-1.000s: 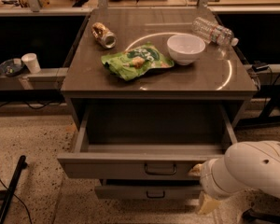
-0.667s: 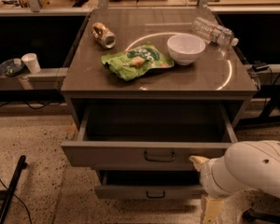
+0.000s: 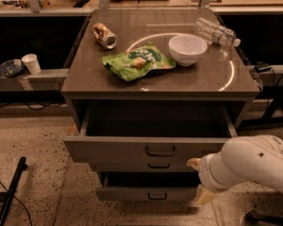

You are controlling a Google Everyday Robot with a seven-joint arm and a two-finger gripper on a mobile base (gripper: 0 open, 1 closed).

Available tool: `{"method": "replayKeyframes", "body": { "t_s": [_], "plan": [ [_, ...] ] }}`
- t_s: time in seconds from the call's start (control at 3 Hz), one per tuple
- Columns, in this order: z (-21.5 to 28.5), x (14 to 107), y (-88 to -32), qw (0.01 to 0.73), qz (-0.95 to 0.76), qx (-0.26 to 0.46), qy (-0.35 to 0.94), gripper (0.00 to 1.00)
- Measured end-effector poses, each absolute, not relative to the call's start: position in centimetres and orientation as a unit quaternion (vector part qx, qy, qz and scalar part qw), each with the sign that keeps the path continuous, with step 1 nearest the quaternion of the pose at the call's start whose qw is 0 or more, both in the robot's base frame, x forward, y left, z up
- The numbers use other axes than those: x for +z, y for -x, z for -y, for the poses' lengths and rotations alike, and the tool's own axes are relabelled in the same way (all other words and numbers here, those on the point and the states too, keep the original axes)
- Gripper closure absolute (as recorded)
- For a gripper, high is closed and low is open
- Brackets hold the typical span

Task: Close top drawer

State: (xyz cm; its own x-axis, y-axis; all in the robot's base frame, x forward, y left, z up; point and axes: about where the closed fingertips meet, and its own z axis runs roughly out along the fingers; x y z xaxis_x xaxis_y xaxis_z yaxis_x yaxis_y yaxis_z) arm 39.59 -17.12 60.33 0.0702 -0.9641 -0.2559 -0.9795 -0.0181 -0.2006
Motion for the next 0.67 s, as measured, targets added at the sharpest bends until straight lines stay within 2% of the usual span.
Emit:
{"method": "replayKeyframes", "body": {
  "t_s": [0.67],
  "plan": [
    [16.2,60.8,-44.7,0.202,-0.657,0.019,0.726,0.78]
  ]
}}
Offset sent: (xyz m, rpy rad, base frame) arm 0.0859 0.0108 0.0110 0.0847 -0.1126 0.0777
